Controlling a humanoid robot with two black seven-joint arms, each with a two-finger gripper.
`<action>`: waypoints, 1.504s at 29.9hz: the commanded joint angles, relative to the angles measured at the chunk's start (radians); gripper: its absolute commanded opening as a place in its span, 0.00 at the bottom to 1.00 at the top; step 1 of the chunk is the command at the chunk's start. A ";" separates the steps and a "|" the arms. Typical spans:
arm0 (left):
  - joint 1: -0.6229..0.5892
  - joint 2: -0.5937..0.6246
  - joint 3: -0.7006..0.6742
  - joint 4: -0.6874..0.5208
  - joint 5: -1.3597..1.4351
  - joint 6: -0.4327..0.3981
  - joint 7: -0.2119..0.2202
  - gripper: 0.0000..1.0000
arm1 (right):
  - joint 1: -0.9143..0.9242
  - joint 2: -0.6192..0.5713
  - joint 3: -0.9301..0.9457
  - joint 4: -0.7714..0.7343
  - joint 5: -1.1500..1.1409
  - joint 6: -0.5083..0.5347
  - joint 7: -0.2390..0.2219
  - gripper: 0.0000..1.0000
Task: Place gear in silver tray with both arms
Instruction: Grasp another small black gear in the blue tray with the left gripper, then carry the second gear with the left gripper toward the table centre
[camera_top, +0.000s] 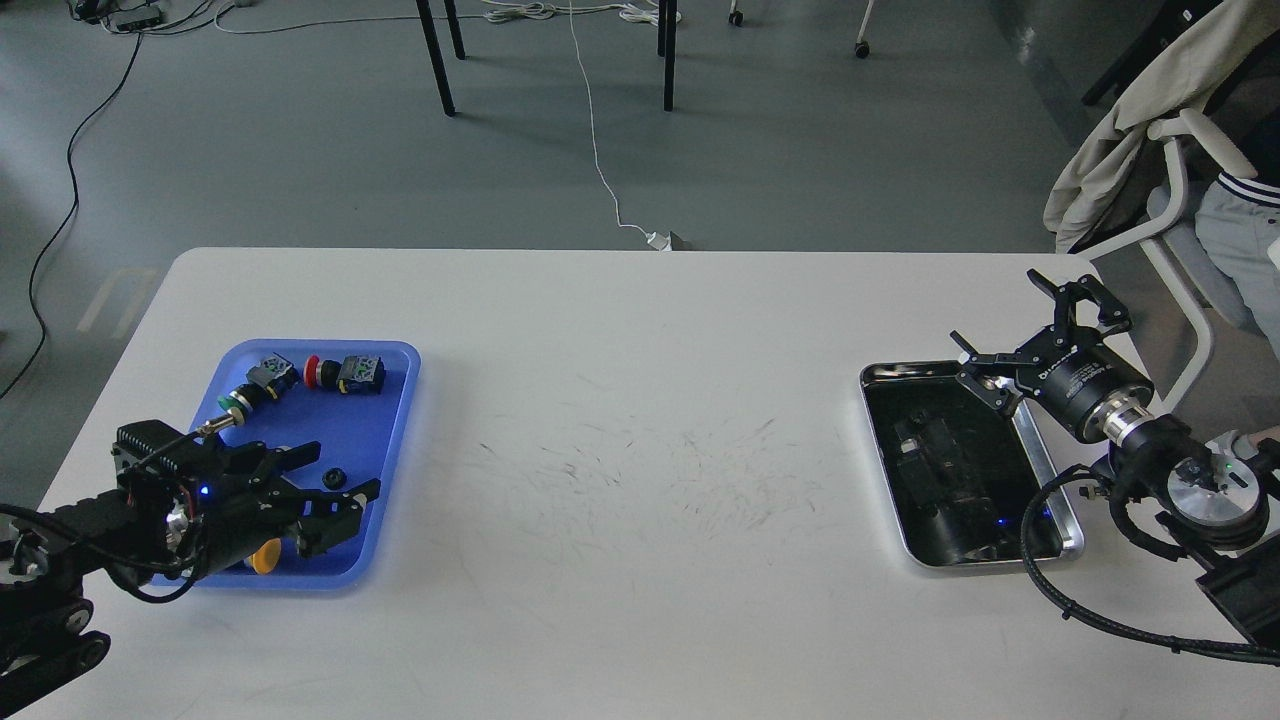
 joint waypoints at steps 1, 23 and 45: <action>-0.001 0.003 0.001 0.010 -0.001 0.012 -0.006 0.86 | -0.004 0.000 -0.002 0.000 -0.002 0.000 0.001 0.99; 0.004 -0.044 0.044 0.079 0.048 0.042 -0.015 0.33 | -0.007 -0.005 -0.017 0.008 -0.035 0.000 0.003 0.99; -0.266 0.042 0.034 -0.158 0.015 -0.064 0.021 0.04 | -0.007 -0.040 0.023 0.031 -0.034 0.000 0.009 0.99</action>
